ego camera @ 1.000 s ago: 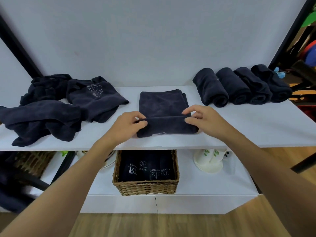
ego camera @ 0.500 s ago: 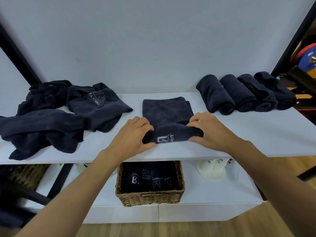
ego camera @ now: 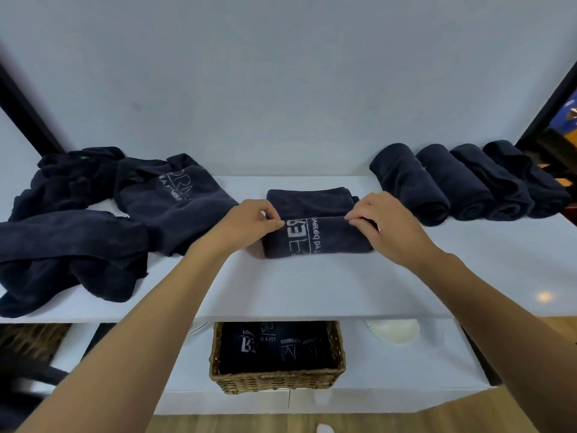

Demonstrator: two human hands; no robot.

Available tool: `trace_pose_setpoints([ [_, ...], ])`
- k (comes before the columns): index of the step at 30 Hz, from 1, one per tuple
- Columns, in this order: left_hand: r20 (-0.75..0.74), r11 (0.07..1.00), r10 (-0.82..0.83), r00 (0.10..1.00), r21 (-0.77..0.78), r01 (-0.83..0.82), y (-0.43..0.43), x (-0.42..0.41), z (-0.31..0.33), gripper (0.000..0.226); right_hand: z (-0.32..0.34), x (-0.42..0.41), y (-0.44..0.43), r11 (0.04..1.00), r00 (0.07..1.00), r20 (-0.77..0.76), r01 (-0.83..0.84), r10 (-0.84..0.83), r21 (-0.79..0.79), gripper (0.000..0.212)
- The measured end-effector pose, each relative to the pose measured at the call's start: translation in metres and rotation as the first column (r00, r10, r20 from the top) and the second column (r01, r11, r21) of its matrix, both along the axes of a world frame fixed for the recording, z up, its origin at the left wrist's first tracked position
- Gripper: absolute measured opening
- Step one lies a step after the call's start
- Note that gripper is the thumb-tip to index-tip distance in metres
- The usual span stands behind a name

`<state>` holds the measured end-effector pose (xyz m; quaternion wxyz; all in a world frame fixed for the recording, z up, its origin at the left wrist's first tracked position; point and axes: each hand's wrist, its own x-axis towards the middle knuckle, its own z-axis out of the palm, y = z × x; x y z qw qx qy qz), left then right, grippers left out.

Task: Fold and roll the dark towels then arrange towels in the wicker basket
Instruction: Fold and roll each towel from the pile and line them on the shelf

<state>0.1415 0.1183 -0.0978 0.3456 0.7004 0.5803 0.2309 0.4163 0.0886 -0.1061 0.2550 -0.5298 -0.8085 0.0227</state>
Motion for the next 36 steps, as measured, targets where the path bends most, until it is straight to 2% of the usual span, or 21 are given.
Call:
trace_pose_setpoints([
  [2,-0.041,1.0,-0.012,0.999,0.004,0.012,0.007,-0.001,0.005,0.013,-0.004,0.006,0.0,0.997,0.991,0.114,-0.057,0.063,-0.053,0.035],
  [4,-0.146,0.988,-0.037,0.989,0.143,0.058,0.009,0.0,0.004,0.011,-0.007,0.011,0.005,0.989,0.987,0.135,-0.074,0.091,-0.13,0.046],
  [5,-0.211,0.958,-0.025,0.977,0.276,0.084,0.007,0.001,0.003,0.013,-0.005,0.012,0.009,0.985,0.988,0.119,-0.082,0.101,-0.153,0.044],
  [7,-0.29,0.837,0.001,0.957,0.524,0.158,-0.003,0.004,-0.001,0.028,0.0,0.013,0.022,0.974,0.988,0.081,-0.116,0.133,-0.193,0.036],
  [9,-0.355,0.761,-0.023,0.934,0.601,0.247,-0.014,0.001,-0.005,0.044,0.006,0.012,0.034,0.948,0.987,0.013,-0.151,0.162,-0.28,0.028],
  [10,-0.402,0.746,-0.031,0.915,0.601,0.289,-0.018,-0.001,-0.008,0.052,0.008,0.012,0.04,0.928,0.987,-0.036,-0.16,0.157,-0.336,0.024],
  [12,-0.428,0.8,-0.029,0.903,0.532,0.278,-0.02,-0.001,-0.013,0.059,0.011,0.014,0.051,0.873,0.985,-0.135,-0.156,0.104,-0.463,0.02],
  [15,-0.179,0.946,-0.01,0.984,0.318,0.067,-0.007,0.006,-0.007,0.042,0.013,0.011,0.065,0.815,0.973,-0.229,-0.153,0.026,-0.558,0.017],
  [17,-0.067,0.99,-0.018,0.998,0.139,0.027,0.012,0.005,0.0,0.023,0.011,0.008,0.067,0.88,0.961,-0.276,-0.144,0.015,-0.453,0.009],
  [19,-0.046,0.997,-0.069,0.997,0.03,0.071,0.032,0.003,0.005,0.012,0.008,0.008,0.062,0.963,0.964,-0.248,-0.15,0.093,-0.223,0.008],
  [20,-0.062,0.996,-0.094,0.994,-0.006,0.093,0.041,0.003,0.007,0.01,0.007,0.009,0.058,0.969,0.967,-0.205,-0.184,0.149,-0.162,0.015],
  [22,-0.111,0.989,-0.13,0.985,-0.08,0.122,0.055,0.005,0.011,0.011,0.006,0.01,0.053,0.962,0.976,-0.063,-0.215,0.207,-0.17,0.039],
  [23,-0.135,0.988,-0.131,0.982,-0.105,0.117,0.061,0.007,0.014,0.013,0.006,0.01,0.055,0.962,0.978,0.016,-0.2,0.206,-0.186,0.044],
  [25,-0.167,0.994,-0.085,0.982,-0.077,0.073,0.069,0.012,0.018,0.015,0.01,0.01,0.066,0.963,0.982,0.08,-0.152,0.173,-0.223,0.04],
  [28,-0.148,0.977,0.07,0.987,0.209,-0.038,0.066,0.014,0.016,0.016,0.022,0.005,0.091,0.91,0.991,-0.008,-0.128,0.136,-0.395,0.03],
  [30,-0.191,0.954,0.049,0.98,0.299,0.011,0.057,0.013,0.013,0.027,0.027,0.003,0.108,0.85,0.993,-0.052,-0.114,0.101,-0.514,0.026],
  [32,-0.276,0.955,-0.004,0.961,0.285,0.086,0.056,0.012,0.01,0.039,0.03,0.001,0.123,0.812,0.996,-0.049,-0.092,0.079,-0.577,0.027],
  [34,-0.263,0.973,-0.027,0.964,0.215,0.086,0.067,0.013,0.012,0.036,0.035,-0.001,0.132,0.796,0.998,-0.037,-0.064,0.052,-0.602,0.026],
  [36,-0.263,0.993,-0.072,0.962,0.069,0.093,0.086,0.013,0.018,0.034,0.037,-0.006,0.135,0.856,0.998,-0.014,-0.055,0.056,-0.514,0.018],
])
